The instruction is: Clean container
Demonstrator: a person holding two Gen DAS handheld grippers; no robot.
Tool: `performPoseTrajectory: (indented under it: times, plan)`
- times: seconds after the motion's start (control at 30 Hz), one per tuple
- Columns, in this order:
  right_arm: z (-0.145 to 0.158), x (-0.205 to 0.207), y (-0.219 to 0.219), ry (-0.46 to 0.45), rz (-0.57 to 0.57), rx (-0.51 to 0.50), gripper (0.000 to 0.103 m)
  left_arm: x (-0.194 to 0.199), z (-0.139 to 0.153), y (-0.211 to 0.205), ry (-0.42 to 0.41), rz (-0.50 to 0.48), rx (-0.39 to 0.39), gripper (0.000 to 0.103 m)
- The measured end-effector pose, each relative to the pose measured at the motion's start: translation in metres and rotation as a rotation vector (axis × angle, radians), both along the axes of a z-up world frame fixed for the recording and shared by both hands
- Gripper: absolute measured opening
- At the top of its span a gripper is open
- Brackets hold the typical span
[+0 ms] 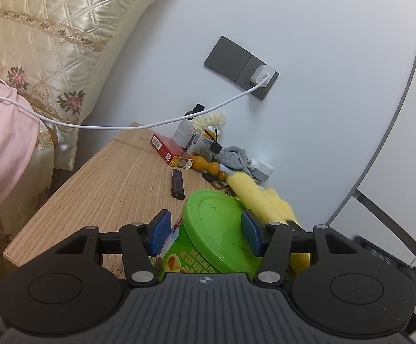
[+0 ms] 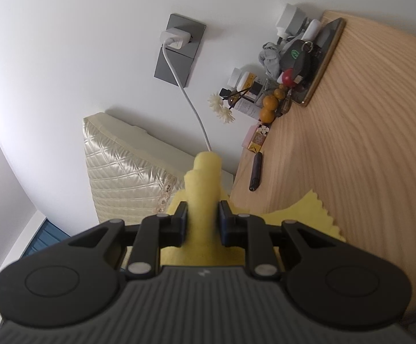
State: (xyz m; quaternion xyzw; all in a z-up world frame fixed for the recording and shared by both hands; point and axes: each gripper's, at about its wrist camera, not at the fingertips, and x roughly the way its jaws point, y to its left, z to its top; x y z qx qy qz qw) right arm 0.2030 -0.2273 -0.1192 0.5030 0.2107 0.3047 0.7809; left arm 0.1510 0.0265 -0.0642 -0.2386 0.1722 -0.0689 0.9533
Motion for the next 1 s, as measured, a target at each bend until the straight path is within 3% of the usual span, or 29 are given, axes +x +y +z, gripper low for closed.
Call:
performPoseTrajectory:
  times: [0.33,0.53,0.67,1.0]
  plan:
    - [0.001,0.001,0.001,-0.008,-0.001,-0.013,0.024,-0.006,0.000,0.010,-0.016,-0.038,0.013,0.059]
    - [-0.001,0.003,0.005,-0.009,-0.021,-0.002,0.024,-0.031,0.013,0.006,-0.040,0.019,0.042,0.061]
    - [-0.001,0.003,0.007,-0.012,-0.026,-0.005,0.024,-0.038,0.007,-0.003,0.010,0.033,0.009,0.061]
    - [-0.003,-0.012,-0.002,-0.001,-0.037,0.014,0.024,-0.046,0.005,-0.018,0.001,0.094,0.022,0.061]
